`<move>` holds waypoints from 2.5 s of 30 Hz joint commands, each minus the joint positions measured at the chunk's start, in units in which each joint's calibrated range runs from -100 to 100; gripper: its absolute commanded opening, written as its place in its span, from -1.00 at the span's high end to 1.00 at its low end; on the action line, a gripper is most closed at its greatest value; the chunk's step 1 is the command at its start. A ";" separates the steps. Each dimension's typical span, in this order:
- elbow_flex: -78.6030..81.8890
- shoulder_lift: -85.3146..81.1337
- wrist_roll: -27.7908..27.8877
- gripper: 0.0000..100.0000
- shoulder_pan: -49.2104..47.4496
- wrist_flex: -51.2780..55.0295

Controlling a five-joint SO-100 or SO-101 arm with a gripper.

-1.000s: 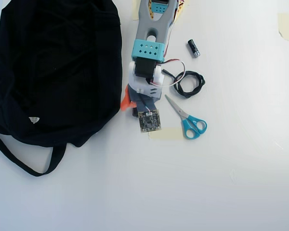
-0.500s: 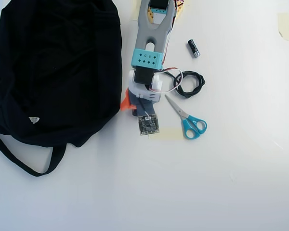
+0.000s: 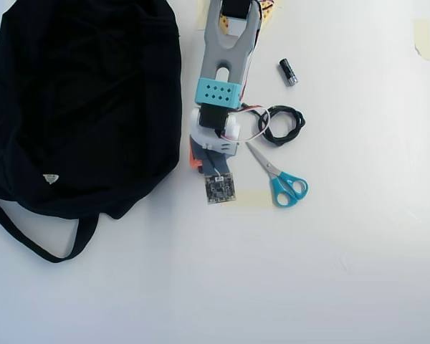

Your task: Put the bike light into the black bag

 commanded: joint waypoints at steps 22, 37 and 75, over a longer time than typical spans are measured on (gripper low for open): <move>-13.04 -14.00 -0.58 0.96 -6.89 11.09; -1.36 -39.22 -1.89 0.96 -10.18 24.53; 40.78 -70.43 -18.88 0.96 26.47 -11.13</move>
